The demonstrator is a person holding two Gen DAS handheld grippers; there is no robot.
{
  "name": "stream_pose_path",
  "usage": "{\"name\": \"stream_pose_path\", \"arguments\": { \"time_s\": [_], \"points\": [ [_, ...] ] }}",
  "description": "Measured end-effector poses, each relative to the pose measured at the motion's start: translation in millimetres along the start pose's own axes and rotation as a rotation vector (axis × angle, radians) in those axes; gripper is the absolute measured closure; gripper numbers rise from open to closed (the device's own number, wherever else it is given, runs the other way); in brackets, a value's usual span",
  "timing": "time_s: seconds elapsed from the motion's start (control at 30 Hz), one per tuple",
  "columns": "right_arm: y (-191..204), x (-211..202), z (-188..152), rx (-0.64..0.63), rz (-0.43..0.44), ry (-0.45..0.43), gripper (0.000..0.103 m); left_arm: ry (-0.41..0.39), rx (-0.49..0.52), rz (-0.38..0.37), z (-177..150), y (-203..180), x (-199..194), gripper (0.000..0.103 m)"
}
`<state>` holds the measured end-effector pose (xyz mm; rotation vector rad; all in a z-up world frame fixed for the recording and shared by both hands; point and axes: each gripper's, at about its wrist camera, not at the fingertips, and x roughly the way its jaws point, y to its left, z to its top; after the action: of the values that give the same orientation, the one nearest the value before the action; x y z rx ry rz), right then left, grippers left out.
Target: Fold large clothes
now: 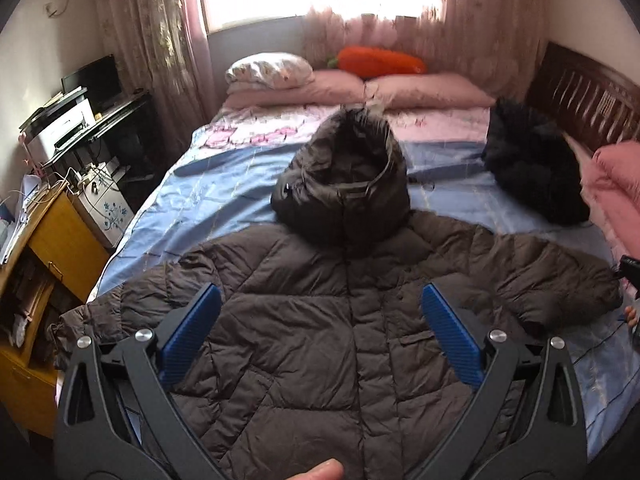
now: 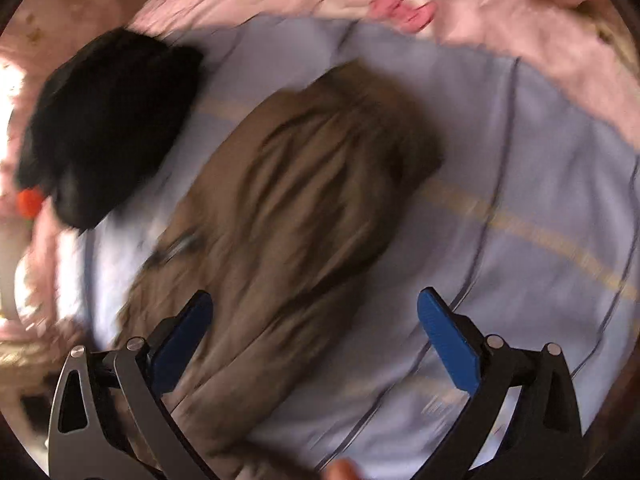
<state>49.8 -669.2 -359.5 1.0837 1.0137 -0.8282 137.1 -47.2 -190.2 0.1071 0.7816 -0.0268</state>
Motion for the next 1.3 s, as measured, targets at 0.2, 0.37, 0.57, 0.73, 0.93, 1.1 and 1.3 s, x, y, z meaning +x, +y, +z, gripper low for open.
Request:
{"name": "stream_pose_path", "arguments": {
  "time_s": [0.2, 0.37, 0.57, 0.73, 0.93, 1.1, 1.3],
  "points": [
    [-29, 56, 8, 0.185, 0.128, 0.124, 0.001, 0.063, -0.017, 0.017, -2, -1, 26, 0.002],
    [-34, 40, -9, 0.197, 0.169, -0.012, 0.021, 0.063, 0.007, 0.027, -4, -5, 29, 0.002],
    [-52, 1, -1, 0.137, 0.316, -0.083, 0.096, 0.042, -0.01, 0.008, 1, 1, 16, 0.002],
    [-7, -49, -13, -0.059, 0.273, -0.19, 0.099, 0.052, -0.032, -0.054, 4, -7, 22, 0.002],
    [60, -121, -35, -0.26, 0.347, -0.253, 0.099, 0.258, -0.078, -0.28, -13, -72, 95, 0.024],
    [86, -183, -70, -0.388, 0.527, -0.287, 0.099, 0.385, 0.15, -0.267, -64, -157, 152, 0.059],
    [144, -219, -126, -0.589, 0.716, -0.241, 0.099, 0.443, 0.281, -0.185, -109, -193, 183, 0.063]
  ]
}}
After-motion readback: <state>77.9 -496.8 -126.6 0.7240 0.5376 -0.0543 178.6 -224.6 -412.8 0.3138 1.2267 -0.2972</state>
